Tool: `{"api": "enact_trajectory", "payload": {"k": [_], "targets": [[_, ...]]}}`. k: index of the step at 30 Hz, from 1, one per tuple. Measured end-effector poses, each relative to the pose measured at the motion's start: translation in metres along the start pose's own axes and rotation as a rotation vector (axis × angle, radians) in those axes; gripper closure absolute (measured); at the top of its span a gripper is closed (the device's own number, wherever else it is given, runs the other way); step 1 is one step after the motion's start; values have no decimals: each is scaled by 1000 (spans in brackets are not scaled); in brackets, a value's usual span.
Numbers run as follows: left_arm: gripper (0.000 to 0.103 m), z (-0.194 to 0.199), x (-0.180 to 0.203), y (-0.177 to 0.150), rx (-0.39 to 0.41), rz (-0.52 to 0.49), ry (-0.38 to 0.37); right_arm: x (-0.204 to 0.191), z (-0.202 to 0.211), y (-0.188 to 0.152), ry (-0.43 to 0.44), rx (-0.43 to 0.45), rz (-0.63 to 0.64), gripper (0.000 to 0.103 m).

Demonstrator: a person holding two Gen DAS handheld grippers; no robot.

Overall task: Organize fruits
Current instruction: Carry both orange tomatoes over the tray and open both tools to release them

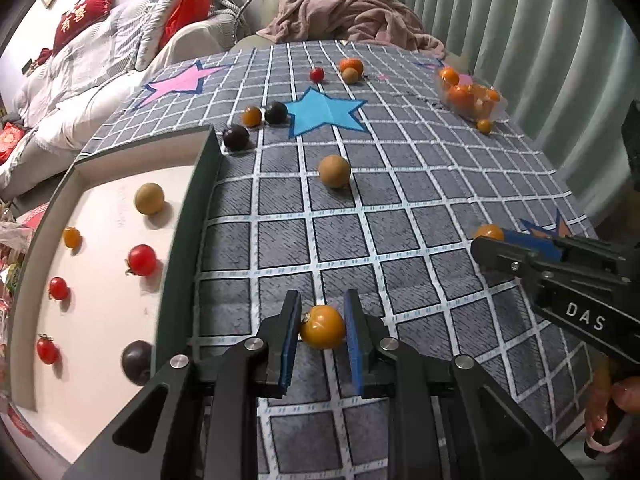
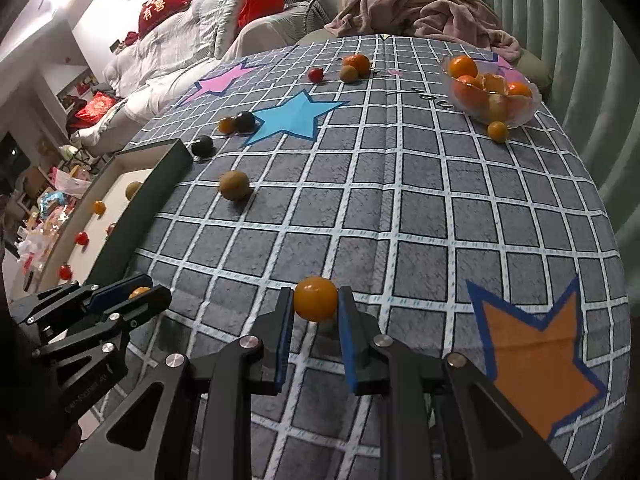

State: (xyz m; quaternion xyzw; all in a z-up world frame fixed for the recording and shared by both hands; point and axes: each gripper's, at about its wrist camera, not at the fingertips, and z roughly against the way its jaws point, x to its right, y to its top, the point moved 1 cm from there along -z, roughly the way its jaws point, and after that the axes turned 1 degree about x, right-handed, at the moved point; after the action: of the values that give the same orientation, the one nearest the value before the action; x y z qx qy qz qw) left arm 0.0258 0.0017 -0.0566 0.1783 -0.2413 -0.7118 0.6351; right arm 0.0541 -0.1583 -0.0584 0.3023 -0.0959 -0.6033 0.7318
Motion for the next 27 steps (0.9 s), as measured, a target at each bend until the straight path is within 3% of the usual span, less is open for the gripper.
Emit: {"api": "enact_trajectory", "payload": {"k": [10, 27], "targets": [[80, 33, -27, 6, 53, 36, 5, -36, 15, 16, 23, 20, 40, 79], [80, 58, -132, 23, 120, 161, 115, -137, -8, 65, 135, -1, 160, 79]]}}
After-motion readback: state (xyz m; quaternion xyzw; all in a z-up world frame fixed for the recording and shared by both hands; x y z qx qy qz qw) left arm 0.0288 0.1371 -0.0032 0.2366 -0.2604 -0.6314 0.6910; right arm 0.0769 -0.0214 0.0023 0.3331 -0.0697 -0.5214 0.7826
